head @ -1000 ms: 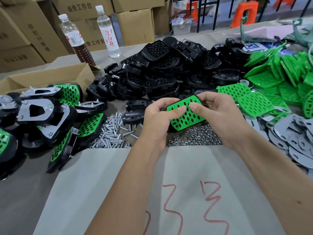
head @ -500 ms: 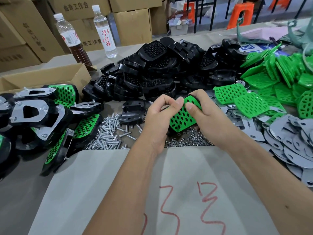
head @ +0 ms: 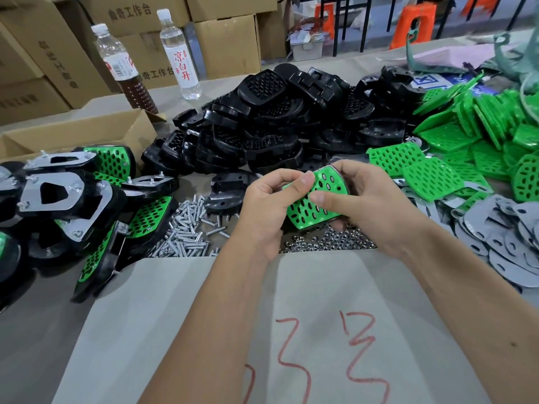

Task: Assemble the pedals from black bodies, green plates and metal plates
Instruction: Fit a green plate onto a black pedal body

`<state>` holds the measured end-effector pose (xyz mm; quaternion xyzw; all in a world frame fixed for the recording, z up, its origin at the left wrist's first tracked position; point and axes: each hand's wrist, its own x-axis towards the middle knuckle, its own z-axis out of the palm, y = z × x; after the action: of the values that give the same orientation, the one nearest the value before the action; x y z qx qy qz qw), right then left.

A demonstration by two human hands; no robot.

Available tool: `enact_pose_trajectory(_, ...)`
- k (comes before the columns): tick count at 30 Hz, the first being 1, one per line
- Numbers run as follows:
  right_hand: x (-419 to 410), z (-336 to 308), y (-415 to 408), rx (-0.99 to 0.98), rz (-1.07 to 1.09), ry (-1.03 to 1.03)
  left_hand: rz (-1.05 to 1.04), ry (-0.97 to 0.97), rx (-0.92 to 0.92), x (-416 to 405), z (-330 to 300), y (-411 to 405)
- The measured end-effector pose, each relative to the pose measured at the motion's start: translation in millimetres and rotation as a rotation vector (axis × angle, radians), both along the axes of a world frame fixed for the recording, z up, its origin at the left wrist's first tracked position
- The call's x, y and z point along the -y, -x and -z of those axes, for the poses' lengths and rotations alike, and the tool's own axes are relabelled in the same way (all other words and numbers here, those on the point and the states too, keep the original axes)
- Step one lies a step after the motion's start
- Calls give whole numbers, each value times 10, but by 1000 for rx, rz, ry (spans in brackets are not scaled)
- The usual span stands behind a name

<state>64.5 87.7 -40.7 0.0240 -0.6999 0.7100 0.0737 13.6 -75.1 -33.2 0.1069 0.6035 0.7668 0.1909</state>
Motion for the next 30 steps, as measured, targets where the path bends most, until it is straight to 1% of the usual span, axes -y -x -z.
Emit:
enact_pose_trajectory(3, 9, -22, -22, -21, -53, 25, 61, -34, 66, 38, -19, 10)
enact_pose_trajectory(9, 10, -35, -30, -97, -77, 33, 186, -88, 96, 115, -4, 68)
enact_pose_trajectory(14, -27, -35, -37, -90, -20, 17, 137, -27, 41, 76, -11, 42)
enact_pose_trajectory(18, 4, -3, -17, -81, 80, 14, 63, 47, -77, 57, 15, 52)
enact_pose_trajectory(20, -3, -12, -22, -60, 69, 6, 62, 61, -132, 83, 18, 73)
enact_pose_trajectory(22, -22, -45, -38, -9, -21, 71, 50, 77, -179, 113, -9, 82)
enact_pose_trajectory(24, -25, -80, -59, 22, -123, 169, 58, 78, -174, 131, -15, 93)
enact_pose_trajectory(26, 16, -107, -70, 10, -177, 253, 74, 62, -163, 129, -11, 100)
enact_pose_trajectory(28, 73, -120, -70, 10, -169, 332, 85, 23, -127, 111, -8, 93)
enact_pose_trajectory(30, 113, -132, -66, 35, -111, 422, 93, -9, -69, 93, -23, 65)
